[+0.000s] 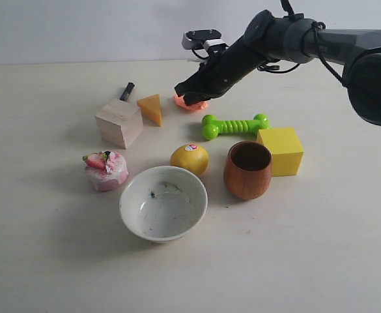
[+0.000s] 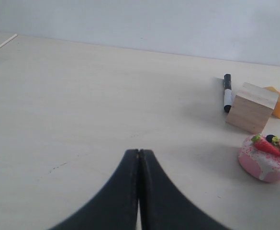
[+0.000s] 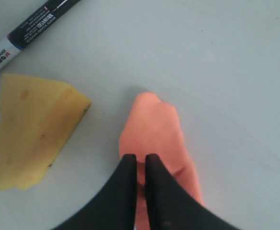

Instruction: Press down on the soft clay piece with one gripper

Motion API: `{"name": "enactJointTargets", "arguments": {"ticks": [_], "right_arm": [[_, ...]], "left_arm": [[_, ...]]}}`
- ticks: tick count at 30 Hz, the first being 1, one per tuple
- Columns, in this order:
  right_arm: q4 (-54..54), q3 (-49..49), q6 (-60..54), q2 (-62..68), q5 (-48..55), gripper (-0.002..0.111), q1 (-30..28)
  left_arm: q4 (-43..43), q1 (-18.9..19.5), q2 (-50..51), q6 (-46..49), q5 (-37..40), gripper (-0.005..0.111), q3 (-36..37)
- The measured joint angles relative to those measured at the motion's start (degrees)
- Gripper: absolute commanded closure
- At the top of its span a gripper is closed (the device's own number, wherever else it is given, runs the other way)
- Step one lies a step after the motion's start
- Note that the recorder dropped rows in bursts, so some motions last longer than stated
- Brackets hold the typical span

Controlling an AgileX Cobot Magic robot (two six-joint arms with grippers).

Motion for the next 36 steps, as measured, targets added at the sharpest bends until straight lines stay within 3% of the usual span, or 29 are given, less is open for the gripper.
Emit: {"name": "enactJointTargets", "arguments": {"ticks": [3,36], "right_arm": [[-0.1,0.0,0.4,0.0,-0.1,0.077,0.0],[0.0,0.0,2.7,0.7,-0.5,0.081,0.0]], "left_arm": [[0.0,0.0,0.0,0.0,0.0,0.107,0.0],[0.0,0.0,0.0,0.0,0.0,0.107,0.0]]}}
